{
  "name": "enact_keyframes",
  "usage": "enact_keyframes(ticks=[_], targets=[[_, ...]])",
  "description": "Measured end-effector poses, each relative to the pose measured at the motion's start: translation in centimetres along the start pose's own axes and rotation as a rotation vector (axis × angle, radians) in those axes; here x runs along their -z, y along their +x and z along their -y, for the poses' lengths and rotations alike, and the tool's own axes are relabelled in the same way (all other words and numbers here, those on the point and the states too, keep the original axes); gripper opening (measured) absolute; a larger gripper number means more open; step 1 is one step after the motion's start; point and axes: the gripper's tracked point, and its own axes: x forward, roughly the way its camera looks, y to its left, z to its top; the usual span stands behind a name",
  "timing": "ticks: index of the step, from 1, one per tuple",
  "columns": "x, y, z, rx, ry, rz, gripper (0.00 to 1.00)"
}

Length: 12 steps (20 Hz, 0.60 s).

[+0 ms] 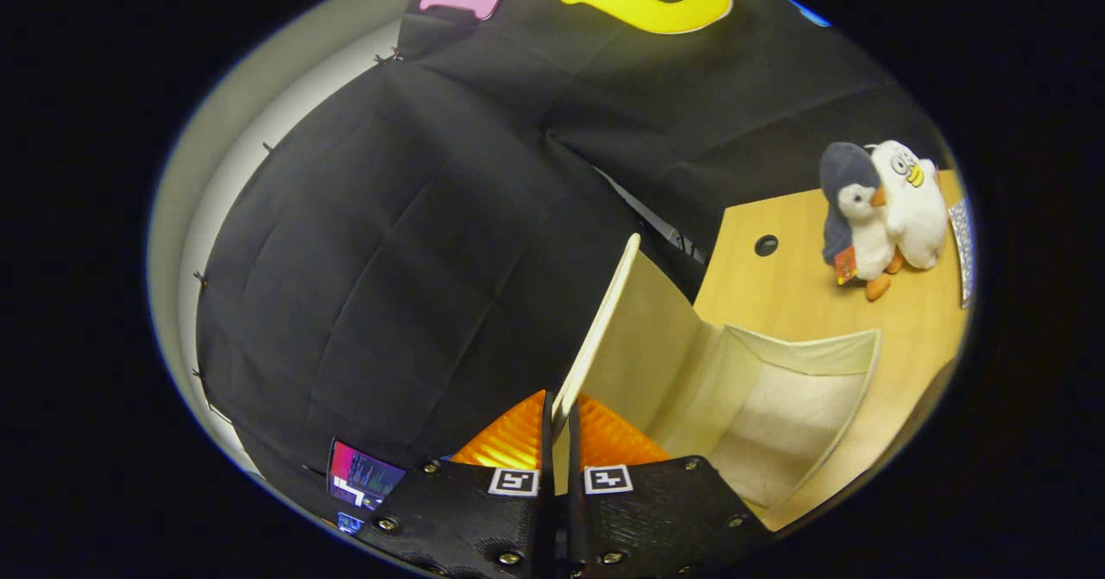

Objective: Open the storage box then place both shoes into the box .Put the left shoe in first, then the right shoe, with the right side of both shoes facing outward in a uniform manner.

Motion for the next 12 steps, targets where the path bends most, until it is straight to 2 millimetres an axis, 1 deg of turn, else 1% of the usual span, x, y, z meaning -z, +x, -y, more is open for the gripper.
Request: enact_keyframes(ticks=[2, 4, 6, 8, 9, 10, 11, 12], targets=[[0.4, 3.5, -1.8, 0.011, -0.020, -0.018, 0.05], [1.0, 7.3, -2.6, 0.040, -0.018, -0.041, 0.05], [2.0, 10.8, -2.4, 0.076, -0.021, -0.064, 0.05], [2.7, 13.1, -2.2, 0.114, -0.051, -0.072, 0.05], [2.7, 13.5, -1.9, 0.156, -0.085, -0.068, 0.09], [2.7, 14.8, -2.0, 0.168, -0.124, -0.065, 0.18], [2.7, 15.2, -1.7, 0.189, -0.151, -0.071, 0.23], [3.1, 15.8, -1.6, 0.216, -0.179, -0.083, 0.39]])
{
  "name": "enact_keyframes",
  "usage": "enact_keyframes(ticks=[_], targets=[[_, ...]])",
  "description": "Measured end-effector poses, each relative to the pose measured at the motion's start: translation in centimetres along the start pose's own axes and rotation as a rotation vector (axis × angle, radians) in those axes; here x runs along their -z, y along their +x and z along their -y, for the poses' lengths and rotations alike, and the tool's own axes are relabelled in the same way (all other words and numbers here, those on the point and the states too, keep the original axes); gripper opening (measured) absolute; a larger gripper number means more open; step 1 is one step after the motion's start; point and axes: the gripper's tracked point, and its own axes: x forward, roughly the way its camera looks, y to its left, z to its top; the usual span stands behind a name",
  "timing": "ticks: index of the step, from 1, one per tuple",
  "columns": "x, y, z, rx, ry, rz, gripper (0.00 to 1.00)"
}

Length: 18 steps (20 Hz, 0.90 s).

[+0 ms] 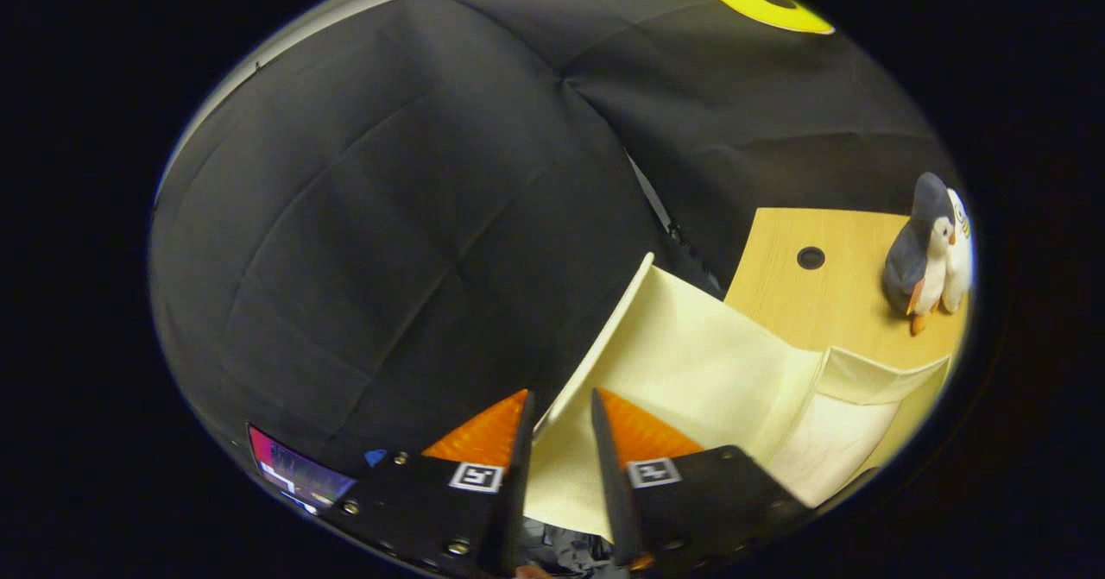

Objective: Open the storage box then place both shoes into the box .Put the left shoe in first, then the right shoe, with the right side of both shoes facing outward in a uniform manner.

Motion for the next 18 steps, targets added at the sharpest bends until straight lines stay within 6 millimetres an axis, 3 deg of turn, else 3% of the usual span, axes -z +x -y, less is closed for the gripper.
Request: enact_keyframes(ticks=[1, 2, 3, 5, 10, 18], targets=[[0.1, 0.2, -0.4, -0.004, -0.009, -0.003, 0.54], [0.1, -0.3, -0.9, -0.001, -0.017, -0.005, 0.61], [-0.1, -1.1, -0.8, 0.004, -0.031, -0.007, 0.61], [0.0, -2.4, -0.8, -0.006, -0.044, 0.001, 0.79], [-1.1, -9.3, 0.2, -0.025, -0.065, 0.065, 0.79], [-4.0, -21.2, 6.8, 0.062, -0.140, 0.225, 0.79]])
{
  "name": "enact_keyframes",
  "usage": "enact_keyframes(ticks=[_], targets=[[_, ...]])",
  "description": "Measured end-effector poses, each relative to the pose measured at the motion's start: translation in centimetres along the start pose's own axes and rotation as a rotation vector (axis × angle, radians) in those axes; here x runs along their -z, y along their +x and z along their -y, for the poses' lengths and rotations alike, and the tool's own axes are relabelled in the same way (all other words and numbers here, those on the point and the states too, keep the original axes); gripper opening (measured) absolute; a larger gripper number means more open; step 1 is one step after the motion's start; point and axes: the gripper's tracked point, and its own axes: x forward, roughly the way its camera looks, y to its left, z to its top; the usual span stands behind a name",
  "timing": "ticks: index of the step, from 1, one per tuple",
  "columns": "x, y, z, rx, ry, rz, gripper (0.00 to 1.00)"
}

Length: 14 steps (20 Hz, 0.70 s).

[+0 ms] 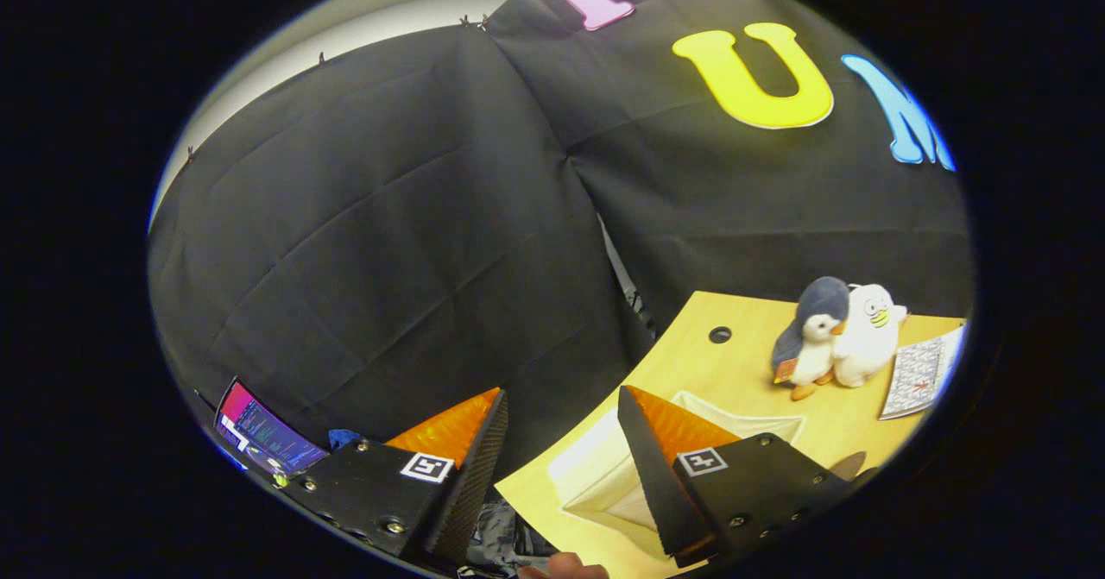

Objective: Open the storage box then place both shoes into the box .Put the left shoe in first, then the right shoe, with the right side of both shoes facing outward in a uniform manner.

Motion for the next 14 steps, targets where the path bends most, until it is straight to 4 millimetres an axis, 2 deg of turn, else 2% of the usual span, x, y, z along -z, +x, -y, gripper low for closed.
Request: enact_keyframes(ticks=[5, 9, 11, 14], targets=[[0.5, -5.3, 6.9, 0.118, 0.029, 0.039, 0.79], [1.2, -8.5, 12.2, 0.209, 0.074, 0.070, 0.79], [2.3, -10.3, 15.1, 0.276, 0.072, 0.070, 0.79], [5.7, -12.3, 19.3, 0.377, 0.068, 0.035, 0.79]])
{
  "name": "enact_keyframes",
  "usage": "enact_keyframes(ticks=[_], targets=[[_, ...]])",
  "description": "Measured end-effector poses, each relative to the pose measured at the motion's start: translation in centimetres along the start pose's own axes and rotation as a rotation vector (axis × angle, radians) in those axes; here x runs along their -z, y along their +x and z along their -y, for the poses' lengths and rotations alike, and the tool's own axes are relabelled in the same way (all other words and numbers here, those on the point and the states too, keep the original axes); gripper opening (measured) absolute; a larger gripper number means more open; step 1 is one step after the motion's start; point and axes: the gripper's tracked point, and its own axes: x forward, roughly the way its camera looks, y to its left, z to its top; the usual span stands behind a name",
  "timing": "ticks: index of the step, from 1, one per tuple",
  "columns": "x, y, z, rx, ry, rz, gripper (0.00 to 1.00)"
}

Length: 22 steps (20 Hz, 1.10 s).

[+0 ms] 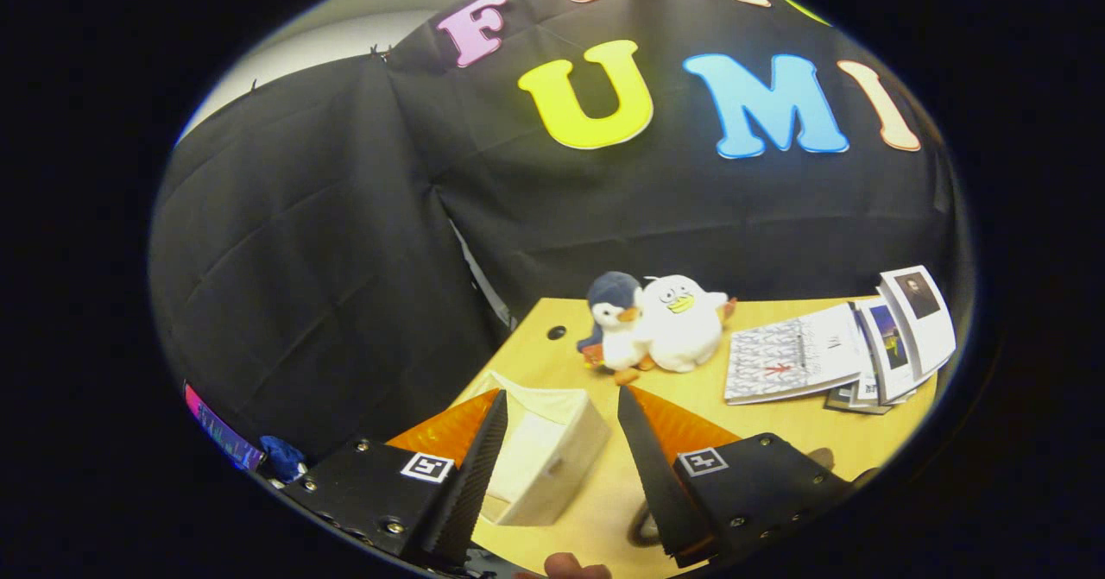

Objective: Open the storage box then place both shoes into the box .Put the left shoe in first, then the right shoe, with the right side of both shoes facing outward in a uniform manner.

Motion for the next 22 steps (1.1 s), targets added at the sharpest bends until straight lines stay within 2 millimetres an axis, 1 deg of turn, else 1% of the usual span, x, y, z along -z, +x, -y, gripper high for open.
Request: enact_keyframes(ticks=[1, 2, 4, 8, 10, 13, 14, 18, 20, 22], targets=[[1.1, -0.1, 1.3, 0.023, 0.008, -0.013, 0.81], [2.3, -0.3, 2.6, 0.045, 0.023, -0.027, 0.86], [4.7, -0.4, 4.7, 0.079, 0.053, -0.052, 0.87], [8.4, -0.4, 8.3, 0.139, 0.070, -0.097, 0.87], [10.6, 0.0, 10.2, 0.168, 0.074, -0.126, 0.87], [13.6, 0.5, 12.1, 0.193, 0.087, -0.178, 0.87], [14.7, 0.8, 12.6, 0.199, 0.094, -0.198, 0.87], [17.9, 1.9, 14.2, 0.221, 0.120, -0.262, 0.87], [19.4, 2.4, 14.7, 0.227, 0.135, -0.297, 0.87], [20.5, 2.9, 14.5, 0.222, 0.151, -0.326, 0.87]])
